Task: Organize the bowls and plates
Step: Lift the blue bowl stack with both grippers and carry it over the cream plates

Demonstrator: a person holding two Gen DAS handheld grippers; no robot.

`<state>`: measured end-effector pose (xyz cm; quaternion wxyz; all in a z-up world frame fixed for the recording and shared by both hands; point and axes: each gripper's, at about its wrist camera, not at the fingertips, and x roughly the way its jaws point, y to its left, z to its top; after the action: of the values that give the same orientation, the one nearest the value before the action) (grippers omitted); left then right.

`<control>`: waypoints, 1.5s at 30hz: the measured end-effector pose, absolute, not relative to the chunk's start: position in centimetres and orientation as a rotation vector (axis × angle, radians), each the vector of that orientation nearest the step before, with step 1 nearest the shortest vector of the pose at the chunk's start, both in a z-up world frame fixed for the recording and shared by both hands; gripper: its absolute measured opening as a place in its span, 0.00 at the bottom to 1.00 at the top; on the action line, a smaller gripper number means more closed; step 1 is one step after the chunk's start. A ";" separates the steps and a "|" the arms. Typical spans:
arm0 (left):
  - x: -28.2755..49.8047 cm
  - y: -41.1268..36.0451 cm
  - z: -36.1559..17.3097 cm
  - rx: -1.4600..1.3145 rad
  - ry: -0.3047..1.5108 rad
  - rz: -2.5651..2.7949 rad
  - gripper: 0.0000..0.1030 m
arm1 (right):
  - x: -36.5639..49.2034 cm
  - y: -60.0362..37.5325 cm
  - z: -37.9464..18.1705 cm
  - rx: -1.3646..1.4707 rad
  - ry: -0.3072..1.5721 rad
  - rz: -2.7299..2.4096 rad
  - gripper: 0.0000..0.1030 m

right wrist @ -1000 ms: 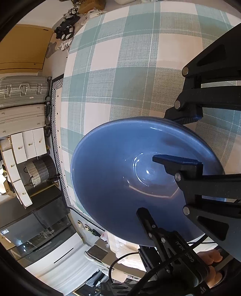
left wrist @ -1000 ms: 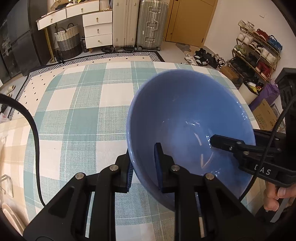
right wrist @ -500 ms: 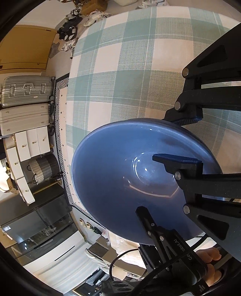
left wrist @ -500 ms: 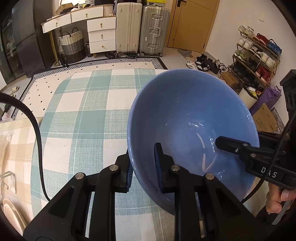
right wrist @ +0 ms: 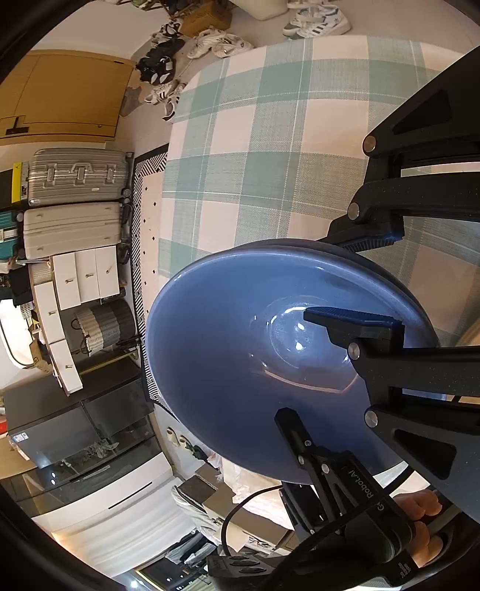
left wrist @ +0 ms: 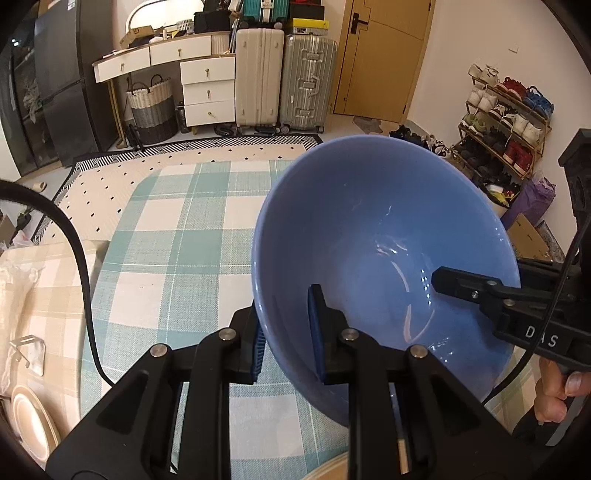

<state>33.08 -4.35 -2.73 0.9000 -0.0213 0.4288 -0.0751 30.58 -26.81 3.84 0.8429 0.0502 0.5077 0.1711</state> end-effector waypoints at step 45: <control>8.7 -5.9 2.8 -0.043 0.838 -0.117 0.17 | 14.5 -25.0 7.3 0.060 1.052 0.392 0.28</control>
<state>8.70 -5.86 2.82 0.9116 -0.0210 0.4066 -0.0566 14.48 -24.96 7.31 0.8461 0.0283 0.4988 0.1857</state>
